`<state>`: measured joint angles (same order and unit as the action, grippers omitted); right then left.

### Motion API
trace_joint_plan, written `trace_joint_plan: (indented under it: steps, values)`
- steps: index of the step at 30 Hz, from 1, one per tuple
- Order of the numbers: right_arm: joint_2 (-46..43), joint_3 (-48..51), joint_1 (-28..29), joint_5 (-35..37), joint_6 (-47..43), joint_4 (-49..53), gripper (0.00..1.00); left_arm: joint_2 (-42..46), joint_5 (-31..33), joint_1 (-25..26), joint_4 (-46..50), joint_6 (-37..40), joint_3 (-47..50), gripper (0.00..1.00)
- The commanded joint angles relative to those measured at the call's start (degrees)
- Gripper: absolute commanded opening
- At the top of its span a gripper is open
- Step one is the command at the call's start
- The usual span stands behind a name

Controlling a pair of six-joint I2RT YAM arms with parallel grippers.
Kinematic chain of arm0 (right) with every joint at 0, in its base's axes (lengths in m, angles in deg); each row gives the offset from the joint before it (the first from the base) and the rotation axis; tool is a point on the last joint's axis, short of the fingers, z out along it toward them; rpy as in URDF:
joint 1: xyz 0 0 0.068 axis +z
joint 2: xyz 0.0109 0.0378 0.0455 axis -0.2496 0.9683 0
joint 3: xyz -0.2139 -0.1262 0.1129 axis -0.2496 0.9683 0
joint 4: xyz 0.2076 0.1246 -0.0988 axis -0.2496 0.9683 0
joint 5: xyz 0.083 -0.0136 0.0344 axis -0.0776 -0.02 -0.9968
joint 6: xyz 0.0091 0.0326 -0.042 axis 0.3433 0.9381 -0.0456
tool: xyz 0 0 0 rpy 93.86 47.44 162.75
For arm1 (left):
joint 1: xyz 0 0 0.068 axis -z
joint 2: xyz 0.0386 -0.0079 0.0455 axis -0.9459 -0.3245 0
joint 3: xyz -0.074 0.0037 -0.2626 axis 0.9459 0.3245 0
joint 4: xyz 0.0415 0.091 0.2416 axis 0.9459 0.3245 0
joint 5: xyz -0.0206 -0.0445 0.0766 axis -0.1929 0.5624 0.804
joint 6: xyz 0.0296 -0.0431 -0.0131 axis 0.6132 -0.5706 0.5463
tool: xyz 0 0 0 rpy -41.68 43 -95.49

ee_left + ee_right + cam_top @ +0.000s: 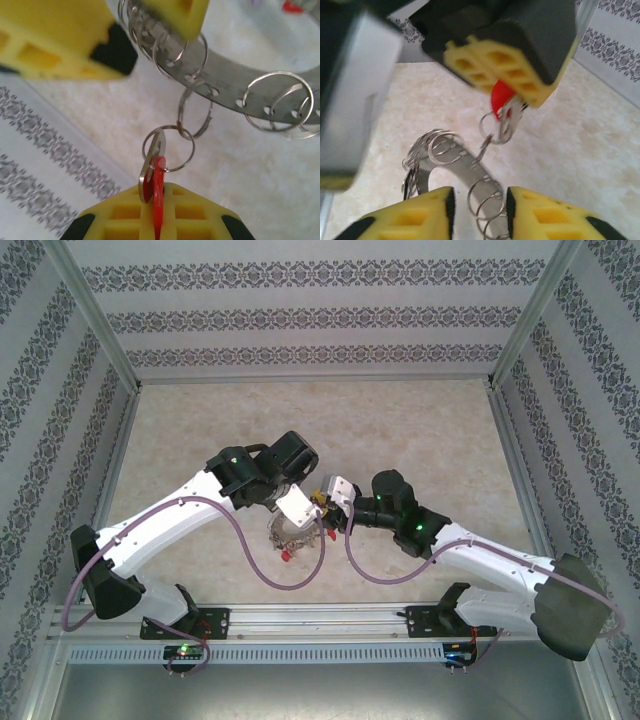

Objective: Put the keys on the keyring

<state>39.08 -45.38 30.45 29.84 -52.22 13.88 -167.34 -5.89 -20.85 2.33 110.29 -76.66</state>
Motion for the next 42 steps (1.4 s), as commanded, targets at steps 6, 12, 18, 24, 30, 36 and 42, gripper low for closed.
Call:
trace_joint_plan:
  steps: [6, 12, 18, 24, 30, 36, 42]
  values:
    - [-4.9, 7.4, -5.8, 3.1, 6.8, -12.0, 0.43, -0.5, 15.2, 0.7, -13.0, 16.0, 1.3, 0.00]
    - [-12.3, 12.2, -8.8, 11.7, 8.2, -15.4, 0.58, -5.0, 26.9, -0.2, -21.0, 20.8, -1.7, 0.00]
    - [-19.9, 16.4, -11.2, 24.1, 8.8, -15.8, 0.98, -10.2, 34.7, -1.9, -22.6, 24.4, -8.9, 0.00]
    - [-26.9, 18.8, -14.2, 29.6, 10.4, -13.6, 0.98, -11.9, 33.8, -2.7, -23.8, 29.8, -11.0, 0.00]
    - [-32.2, 21.1, -16.4, 31.5, 13.5, -12.2, 0.98, -12.6, 31.8, -3.0, -22.6, 30.7, -12.9, 0.00]
    - [-34.0, 20.9, -16.8, 30.4, 14.2, -10.7, 0.98, -12.5, 29.8, -3.2, -19.8, 27.6, -13.7, 0.00]
    - [-33.7, 20.6, -16.8, 29.5, 14.6, -10.9, 0.98, -11.2, 25.6, -3.9, -15.0, 20.4, -13.3, 0.00]
